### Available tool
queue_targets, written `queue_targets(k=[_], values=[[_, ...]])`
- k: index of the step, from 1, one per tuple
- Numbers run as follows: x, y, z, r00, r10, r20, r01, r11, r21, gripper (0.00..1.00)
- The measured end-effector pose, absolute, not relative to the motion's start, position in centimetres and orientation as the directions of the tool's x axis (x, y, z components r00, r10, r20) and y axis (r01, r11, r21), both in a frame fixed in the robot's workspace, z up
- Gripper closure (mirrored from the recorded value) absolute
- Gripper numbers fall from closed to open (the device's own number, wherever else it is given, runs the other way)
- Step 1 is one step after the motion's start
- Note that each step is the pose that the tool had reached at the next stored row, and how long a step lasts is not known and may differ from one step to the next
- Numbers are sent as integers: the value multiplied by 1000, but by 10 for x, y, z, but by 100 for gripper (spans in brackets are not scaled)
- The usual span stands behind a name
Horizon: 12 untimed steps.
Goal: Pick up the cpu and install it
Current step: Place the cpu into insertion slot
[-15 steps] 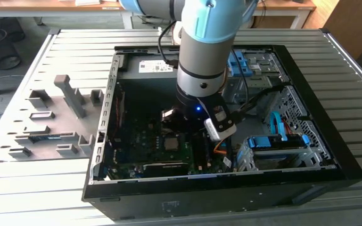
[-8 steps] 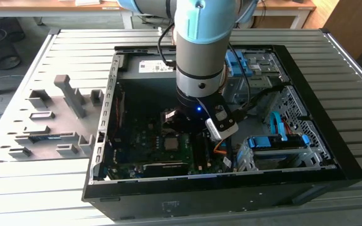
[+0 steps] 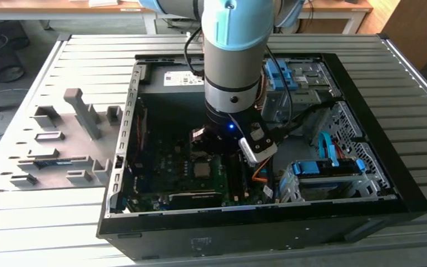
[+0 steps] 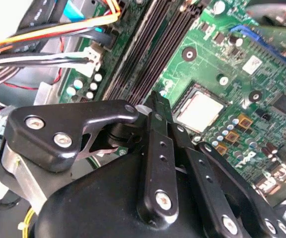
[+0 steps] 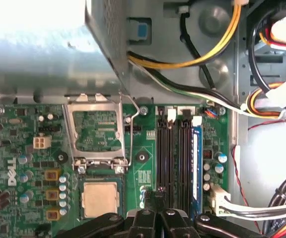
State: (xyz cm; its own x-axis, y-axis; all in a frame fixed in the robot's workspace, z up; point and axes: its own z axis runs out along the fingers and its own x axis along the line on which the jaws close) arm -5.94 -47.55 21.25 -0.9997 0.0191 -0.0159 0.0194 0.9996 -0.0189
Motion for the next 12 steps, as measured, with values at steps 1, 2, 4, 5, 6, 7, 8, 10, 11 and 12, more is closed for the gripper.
queue_targets(k=[1, 2, 4, 5, 6, 7, 8, 10, 11, 12], values=[[-60, -475, 213, -1000, 19, -18, 19, 1000, -19, 90], [-61, -474, 215, -1000, 19, -20, 19, 1000, -19, 90], [-63, -473, 216, -1000, 19, -24, 20, 1000, -19, 90], [-64, -473, 216, -999, 19, -27, 20, 1000, -19, 90], [-66, -473, 216, -999, 19, -30, 20, 1000, -19, 90], [-68, -472, 216, -999, 19, -32, 20, 1000, -19, 90], [-70, -472, 216, -999, 19, -34, 20, 1000, -19, 90], [-73, -472, 216, -999, 19, -36, 20, 1000, -19, 90], [-73, -472, 216, -999, 19, -36, 20, 1000, -19, 90], [-73, -472, 216, -999, 19, -36, 20, 1000, -19, 90]])
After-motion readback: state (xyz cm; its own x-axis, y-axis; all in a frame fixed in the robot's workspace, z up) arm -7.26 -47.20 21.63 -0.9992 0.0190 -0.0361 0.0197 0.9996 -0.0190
